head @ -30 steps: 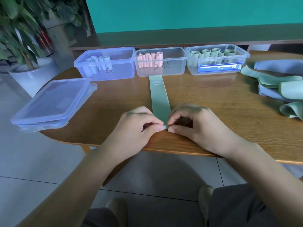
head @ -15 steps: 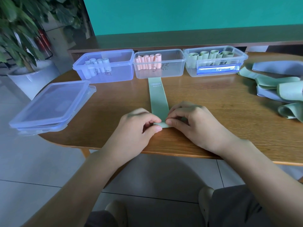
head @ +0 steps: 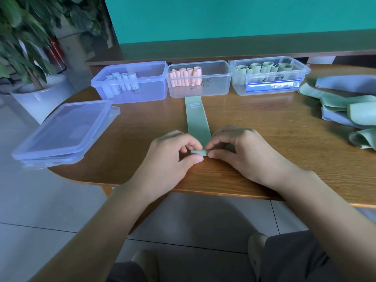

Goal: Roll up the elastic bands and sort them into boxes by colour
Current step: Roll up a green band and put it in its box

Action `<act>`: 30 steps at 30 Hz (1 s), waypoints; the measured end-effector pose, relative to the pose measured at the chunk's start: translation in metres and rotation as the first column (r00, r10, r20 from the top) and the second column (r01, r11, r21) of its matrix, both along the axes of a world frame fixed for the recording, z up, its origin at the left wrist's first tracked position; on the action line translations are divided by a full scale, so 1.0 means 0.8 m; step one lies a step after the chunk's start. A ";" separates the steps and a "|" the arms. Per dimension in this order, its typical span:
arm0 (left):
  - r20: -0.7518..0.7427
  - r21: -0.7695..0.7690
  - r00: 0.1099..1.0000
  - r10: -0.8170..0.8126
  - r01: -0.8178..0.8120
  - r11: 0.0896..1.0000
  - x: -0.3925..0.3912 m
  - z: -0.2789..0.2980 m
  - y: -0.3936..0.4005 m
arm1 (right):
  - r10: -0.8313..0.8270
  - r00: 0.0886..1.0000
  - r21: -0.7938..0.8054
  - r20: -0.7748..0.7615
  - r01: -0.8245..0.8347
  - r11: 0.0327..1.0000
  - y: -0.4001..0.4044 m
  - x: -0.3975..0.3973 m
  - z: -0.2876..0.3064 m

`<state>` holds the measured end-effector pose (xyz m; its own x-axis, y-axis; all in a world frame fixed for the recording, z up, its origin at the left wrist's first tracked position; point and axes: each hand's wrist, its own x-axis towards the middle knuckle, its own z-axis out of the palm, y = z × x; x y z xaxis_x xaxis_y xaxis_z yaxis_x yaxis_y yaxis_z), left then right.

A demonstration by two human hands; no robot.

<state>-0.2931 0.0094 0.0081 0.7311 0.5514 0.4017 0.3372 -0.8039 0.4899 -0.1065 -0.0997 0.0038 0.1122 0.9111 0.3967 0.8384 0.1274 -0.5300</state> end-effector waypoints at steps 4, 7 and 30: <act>-0.032 0.004 0.999 0.020 -0.020 1.000 0.004 0.000 0.002 | 0.011 1.000 -0.001 0.006 -0.011 1.000 0.004 0.005 0.002; -0.032 0.021 0.999 0.023 -0.022 1.000 0.008 -0.001 0.006 | -0.002 1.000 0.005 0.021 0.002 1.000 0.007 0.008 0.000; -0.021 0.021 0.999 0.048 -0.047 0.999 0.021 -0.001 0.021 | -0.072 0.996 0.069 0.057 0.068 0.995 0.022 0.011 -0.005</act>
